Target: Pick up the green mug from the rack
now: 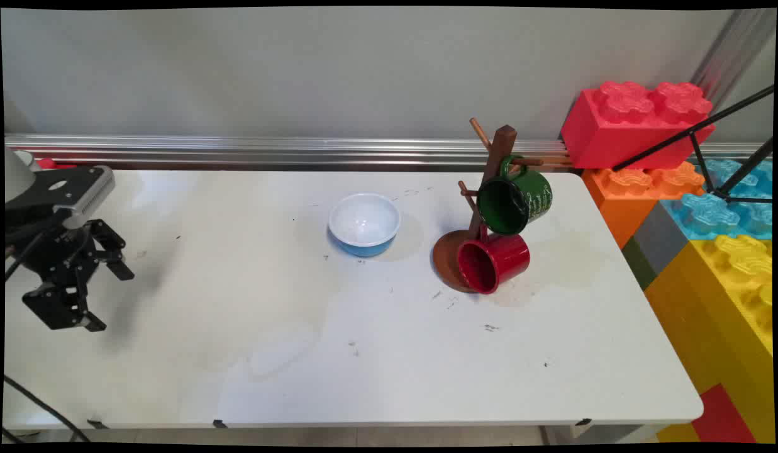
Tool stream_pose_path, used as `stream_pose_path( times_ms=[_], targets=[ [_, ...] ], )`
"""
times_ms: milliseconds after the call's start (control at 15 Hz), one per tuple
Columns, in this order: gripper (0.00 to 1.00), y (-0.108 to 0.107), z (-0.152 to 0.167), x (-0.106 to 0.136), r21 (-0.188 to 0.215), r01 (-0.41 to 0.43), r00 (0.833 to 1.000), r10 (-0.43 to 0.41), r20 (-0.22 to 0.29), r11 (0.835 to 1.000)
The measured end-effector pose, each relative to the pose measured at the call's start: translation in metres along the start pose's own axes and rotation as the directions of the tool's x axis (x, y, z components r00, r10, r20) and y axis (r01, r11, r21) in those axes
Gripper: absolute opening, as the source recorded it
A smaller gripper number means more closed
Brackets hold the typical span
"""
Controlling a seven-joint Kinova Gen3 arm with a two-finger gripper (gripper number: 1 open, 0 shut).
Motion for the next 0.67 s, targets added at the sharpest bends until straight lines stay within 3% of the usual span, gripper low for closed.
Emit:
stream_pose_path(
  times_ms=[133, 333, 467, 667],
  targets=[
    [1.0, -0.002, 0.003, -0.002, -0.008, 0.01, 1.0, -0.01, -0.027, 1.0],
    [1.0, -0.007, 0.003, 0.008, -0.017, 0.041, 0.992, -0.043, -0.121, 0.999],
    [1.0, -0.014, 0.001, 0.025, -0.023, 0.071, 0.973, -0.074, -0.218, 0.997],
    [1.0, -0.025, -0.003, 0.055, -0.041, 0.126, 0.929, -0.132, -0.345, 0.991]
  ],
)
